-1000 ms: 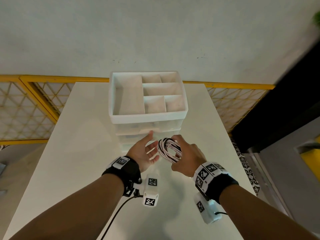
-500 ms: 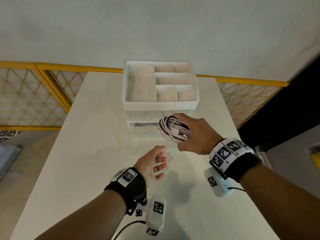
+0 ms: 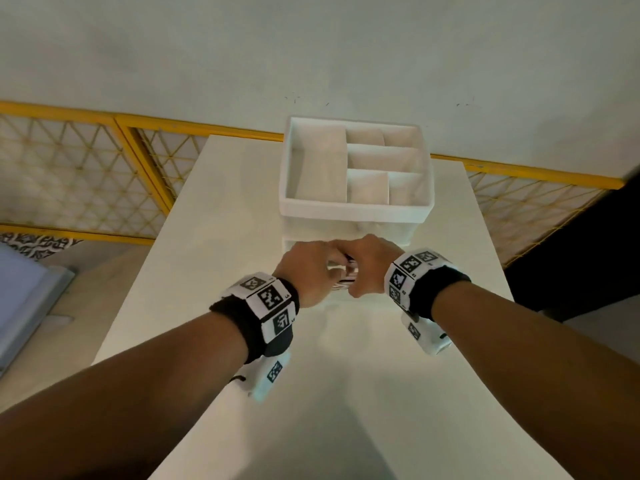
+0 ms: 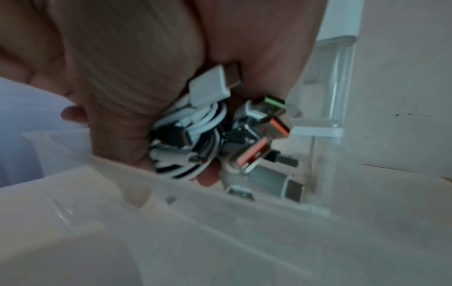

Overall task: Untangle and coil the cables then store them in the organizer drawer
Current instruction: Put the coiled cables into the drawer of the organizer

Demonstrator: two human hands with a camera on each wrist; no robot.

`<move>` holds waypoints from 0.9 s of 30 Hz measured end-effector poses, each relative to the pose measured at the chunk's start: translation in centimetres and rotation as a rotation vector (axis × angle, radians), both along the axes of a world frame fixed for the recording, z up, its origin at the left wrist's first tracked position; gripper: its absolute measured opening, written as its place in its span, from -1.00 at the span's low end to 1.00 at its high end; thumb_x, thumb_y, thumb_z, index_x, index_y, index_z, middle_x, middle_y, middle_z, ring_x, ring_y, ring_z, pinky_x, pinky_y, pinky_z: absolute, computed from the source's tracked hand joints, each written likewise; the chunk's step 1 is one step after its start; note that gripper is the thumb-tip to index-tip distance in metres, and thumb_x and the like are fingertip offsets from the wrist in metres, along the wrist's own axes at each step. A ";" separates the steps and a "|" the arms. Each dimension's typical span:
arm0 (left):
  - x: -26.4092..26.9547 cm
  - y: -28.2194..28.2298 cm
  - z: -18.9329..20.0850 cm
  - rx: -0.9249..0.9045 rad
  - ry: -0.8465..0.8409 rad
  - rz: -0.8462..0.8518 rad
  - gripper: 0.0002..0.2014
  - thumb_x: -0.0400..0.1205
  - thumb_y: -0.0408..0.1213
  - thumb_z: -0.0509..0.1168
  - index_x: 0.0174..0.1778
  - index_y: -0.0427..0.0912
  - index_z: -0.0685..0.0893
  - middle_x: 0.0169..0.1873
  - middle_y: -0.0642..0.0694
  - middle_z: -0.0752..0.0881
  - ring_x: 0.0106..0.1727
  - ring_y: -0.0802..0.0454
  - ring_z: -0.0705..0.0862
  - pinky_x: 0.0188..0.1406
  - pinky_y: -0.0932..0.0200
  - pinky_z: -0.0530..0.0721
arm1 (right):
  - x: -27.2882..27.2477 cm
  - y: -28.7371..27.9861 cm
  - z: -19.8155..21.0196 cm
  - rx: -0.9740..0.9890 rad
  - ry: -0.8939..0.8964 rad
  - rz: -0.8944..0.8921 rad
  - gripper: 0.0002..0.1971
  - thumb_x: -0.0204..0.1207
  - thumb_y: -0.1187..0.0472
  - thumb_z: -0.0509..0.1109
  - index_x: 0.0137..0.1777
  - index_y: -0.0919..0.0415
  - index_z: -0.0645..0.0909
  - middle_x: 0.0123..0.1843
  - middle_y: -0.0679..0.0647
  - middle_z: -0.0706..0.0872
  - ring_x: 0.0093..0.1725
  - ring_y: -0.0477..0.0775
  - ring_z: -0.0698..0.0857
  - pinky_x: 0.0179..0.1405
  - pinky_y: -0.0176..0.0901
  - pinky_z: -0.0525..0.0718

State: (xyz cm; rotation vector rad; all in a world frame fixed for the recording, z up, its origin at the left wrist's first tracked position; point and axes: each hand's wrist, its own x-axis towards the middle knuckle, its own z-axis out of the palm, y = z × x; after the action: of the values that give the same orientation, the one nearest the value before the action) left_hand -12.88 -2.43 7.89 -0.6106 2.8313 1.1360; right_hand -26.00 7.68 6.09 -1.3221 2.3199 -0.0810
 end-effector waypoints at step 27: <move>-2.7 -0.8 -3.6 -0.076 -0.089 -0.135 -0.74 0.49 -0.16 0.54 0.09 -0.08 0.81 0.00 0.00 0.80 0.06 0.00 0.71 0.14 0.11 0.62 | 2.2 7.4 -6.4 -0.457 0.494 0.130 -0.37 0.58 -0.19 0.14 0.32 0.32 0.70 0.45 0.23 0.68 0.42 0.25 0.68 0.40 0.11 0.61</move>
State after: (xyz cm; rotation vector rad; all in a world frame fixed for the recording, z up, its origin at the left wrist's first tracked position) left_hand -15.56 -3.27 4.31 -0.4525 2.8021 0.9592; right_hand -23.76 15.13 -0.31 -1.8902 2.7191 -0.2854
